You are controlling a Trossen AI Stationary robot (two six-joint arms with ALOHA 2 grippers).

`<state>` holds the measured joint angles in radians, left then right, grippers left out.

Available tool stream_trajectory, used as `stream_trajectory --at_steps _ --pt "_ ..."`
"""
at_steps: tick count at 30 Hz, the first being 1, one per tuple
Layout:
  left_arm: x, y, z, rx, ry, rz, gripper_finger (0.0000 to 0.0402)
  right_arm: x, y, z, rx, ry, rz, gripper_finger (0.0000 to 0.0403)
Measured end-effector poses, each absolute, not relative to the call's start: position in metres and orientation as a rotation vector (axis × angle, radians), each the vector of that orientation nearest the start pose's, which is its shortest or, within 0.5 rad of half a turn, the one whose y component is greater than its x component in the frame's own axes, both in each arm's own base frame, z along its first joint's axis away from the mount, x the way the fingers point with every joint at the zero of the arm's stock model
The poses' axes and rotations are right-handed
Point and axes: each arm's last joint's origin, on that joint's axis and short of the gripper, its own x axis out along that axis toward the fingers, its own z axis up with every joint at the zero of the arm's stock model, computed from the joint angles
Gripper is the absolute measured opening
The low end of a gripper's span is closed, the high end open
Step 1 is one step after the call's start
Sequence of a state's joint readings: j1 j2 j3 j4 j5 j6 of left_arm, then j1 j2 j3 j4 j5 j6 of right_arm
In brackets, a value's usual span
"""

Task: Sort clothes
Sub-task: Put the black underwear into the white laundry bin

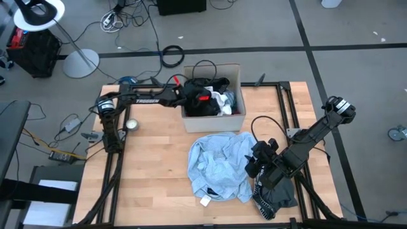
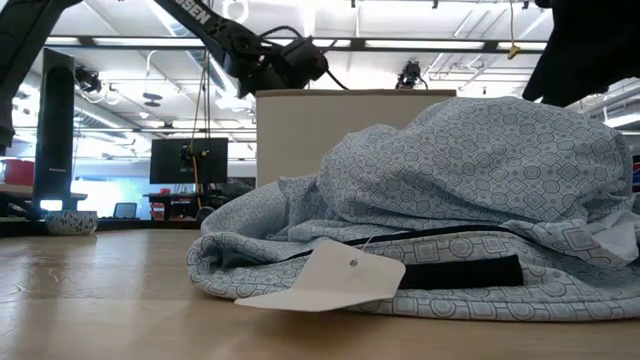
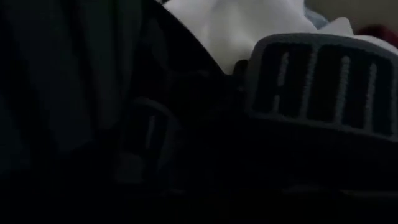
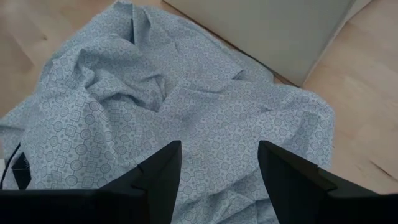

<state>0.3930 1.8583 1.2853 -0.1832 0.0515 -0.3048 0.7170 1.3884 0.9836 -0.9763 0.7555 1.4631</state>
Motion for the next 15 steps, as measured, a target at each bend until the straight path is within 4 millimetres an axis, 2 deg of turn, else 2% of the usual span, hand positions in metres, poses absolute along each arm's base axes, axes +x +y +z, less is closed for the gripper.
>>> stream_trajectory --at_steps 7,15 --pt "0.361 0.142 0.244 -0.348 0.640 0.401 0.0099 0.193 0.142 0.235 0.429 0.708 -0.677 0.0214" --pt "0.348 0.136 0.276 -0.337 0.558 0.370 0.0101 0.194 0.144 0.234 0.457 0.745 -0.660 0.0214"
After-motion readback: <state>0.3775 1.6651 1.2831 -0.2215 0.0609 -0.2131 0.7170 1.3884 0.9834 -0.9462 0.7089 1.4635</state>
